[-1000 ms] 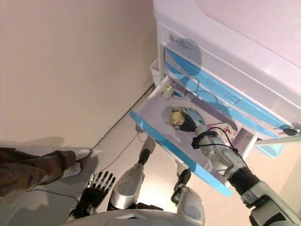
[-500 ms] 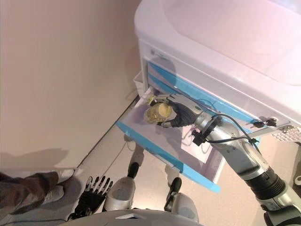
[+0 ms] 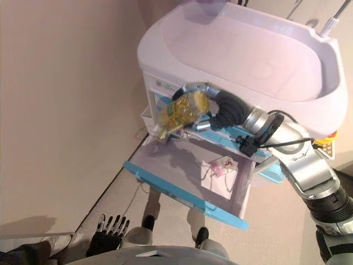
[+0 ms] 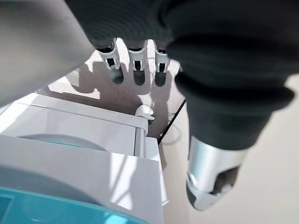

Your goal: Open the drawer and pick up the medicine

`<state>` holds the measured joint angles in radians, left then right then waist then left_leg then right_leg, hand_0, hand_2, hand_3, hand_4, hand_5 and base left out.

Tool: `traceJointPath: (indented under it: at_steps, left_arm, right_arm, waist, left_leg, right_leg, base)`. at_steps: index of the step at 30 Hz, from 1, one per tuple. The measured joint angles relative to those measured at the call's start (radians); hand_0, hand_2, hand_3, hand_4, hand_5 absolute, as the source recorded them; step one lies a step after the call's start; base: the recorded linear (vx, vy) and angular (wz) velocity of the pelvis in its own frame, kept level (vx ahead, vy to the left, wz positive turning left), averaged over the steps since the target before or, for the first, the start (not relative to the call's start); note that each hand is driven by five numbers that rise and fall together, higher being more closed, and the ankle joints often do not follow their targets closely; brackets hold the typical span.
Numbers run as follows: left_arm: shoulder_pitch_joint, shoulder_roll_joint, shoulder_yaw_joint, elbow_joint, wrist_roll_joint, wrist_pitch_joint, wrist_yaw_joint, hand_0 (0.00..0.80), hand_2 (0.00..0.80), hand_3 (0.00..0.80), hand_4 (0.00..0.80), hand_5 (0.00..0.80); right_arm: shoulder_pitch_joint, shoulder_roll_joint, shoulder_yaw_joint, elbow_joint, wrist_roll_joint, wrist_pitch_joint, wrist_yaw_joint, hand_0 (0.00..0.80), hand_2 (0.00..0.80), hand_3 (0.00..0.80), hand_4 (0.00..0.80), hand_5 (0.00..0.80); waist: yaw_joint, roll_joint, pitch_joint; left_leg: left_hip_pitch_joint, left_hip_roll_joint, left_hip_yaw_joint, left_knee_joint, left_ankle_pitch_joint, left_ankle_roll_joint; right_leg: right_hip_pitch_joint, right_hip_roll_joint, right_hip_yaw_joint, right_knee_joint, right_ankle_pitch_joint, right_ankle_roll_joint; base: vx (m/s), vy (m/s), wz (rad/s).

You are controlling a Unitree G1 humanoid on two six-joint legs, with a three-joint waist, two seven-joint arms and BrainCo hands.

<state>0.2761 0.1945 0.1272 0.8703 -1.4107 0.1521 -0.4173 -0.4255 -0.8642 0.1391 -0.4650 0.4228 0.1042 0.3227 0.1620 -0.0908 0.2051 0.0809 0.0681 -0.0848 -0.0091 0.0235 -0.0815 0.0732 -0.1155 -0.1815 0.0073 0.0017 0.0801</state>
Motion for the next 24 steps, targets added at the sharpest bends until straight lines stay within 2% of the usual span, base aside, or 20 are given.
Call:
traceJointPath:
  at_steps: [11, 16, 24]
  left_arm:
    - [0.002, 0.015, 0.039, 0.027, 0.04, 0.031, 0.036, 0.0, 0.0, 0.0, 0.0, 0.0]
    - [0.01, 0.015, 0.045, 0.027, 0.058, 0.043, 0.041, 0.0, 0.0, 0.0, 0.0, 0.0]
    - [0.017, 0.028, 0.046, 0.028, 0.068, 0.048, 0.068, 0.0, 0.0, 0.0, 0.0, 0.0]
  right_arm:
    - [-0.145, -0.052, -0.017, 0.424, 0.029, 0.106, -0.156, 0.8, 0.8, 0.8, 0.8, 0.8]
    - [-0.185, -0.081, -0.017, 0.558, 0.025, 0.137, -0.215, 0.8, 0.8, 0.8, 0.8, 0.8]
    - [-0.286, -0.196, -0.01, 0.813, 0.006, 0.211, -0.246, 0.8, 0.8, 0.8, 0.8, 0.8]
  waist:
    - [0.011, 0.004, -0.025]
    - [0.009, 0.01, -0.04]
    - [0.011, 0.015, -0.042]
  left_leg:
    - [0.026, 0.0, -0.007, -0.011, 0.0, -0.001]
    - [0.036, 0.001, -0.014, -0.018, -0.001, -0.001]
    - [0.06, 0.001, -0.013, -0.032, -0.001, -0.001]
  right_leg:
    - [0.04, 0.002, -0.016, -0.03, 0.009, -0.001]
    - [0.059, 0.006, -0.02, -0.053, 0.014, -0.003]
    - [0.078, 0.007, -0.021, -0.062, 0.018, -0.002]
  base:
    - [0.063, 0.005, 0.02]
    - [0.042, 0.004, 0.03]
    - [0.022, 0.001, -0.01]
